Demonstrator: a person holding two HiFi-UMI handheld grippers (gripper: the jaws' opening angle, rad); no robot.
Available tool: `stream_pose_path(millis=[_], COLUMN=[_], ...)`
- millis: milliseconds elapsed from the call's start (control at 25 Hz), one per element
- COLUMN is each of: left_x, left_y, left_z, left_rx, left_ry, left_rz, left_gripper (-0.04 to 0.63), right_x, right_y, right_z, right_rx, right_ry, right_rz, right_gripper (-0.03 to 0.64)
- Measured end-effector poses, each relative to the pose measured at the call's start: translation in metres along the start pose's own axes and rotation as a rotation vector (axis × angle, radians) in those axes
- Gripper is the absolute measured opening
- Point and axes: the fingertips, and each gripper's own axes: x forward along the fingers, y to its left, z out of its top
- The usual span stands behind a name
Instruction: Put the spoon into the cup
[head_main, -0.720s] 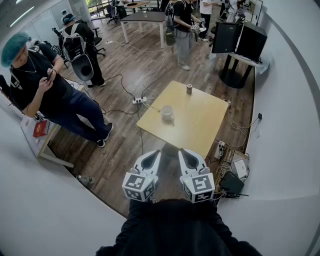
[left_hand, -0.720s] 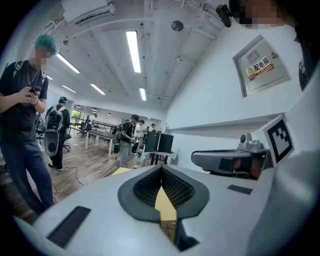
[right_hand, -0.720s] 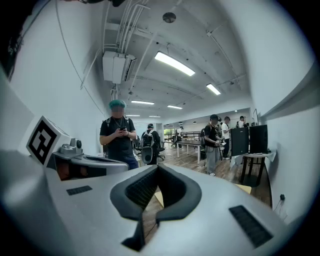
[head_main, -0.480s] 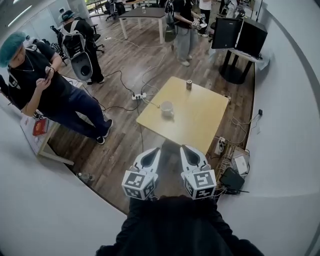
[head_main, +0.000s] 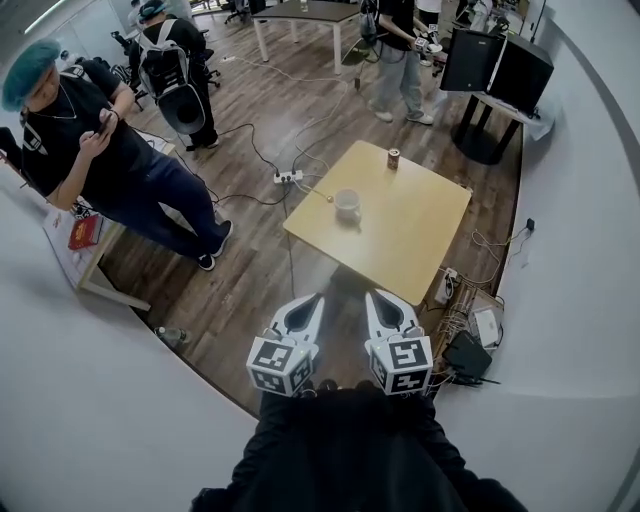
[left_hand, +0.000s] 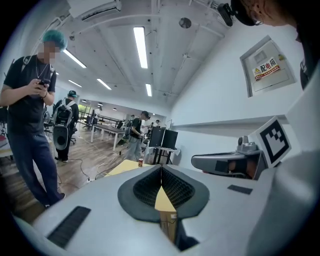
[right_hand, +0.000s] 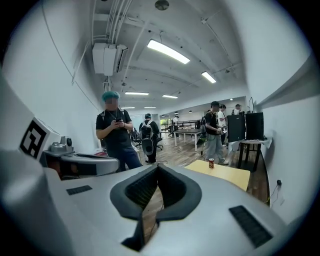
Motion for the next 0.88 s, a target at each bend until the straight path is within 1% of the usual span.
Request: stream_pose_path(millis=[200,520,880], left_x=[-0.010,-0.023,-0.041], left_y=[0.014,0.025,0.038], left_z=[-0.015,-0.040,-0.053], left_rx=[-0.026,-0.071,-0.077], left_ry=[0.020,0.051,0.066], left_rz=[0.011,-0.008,-0.004], left_gripper=[0.034,0.034,0.034], right_x=[0.006,0.008,0.010], right_y=[0.018,0.043,0.067], right_z=[-0.015,-0.039,-0.054], right_rx=[-0.011,-0.016,-0.025], right_ry=[0.040,0.091,0.122], right_rz=[0.023,0.029,0.034], right_gripper=[0.021,0.021,0.021])
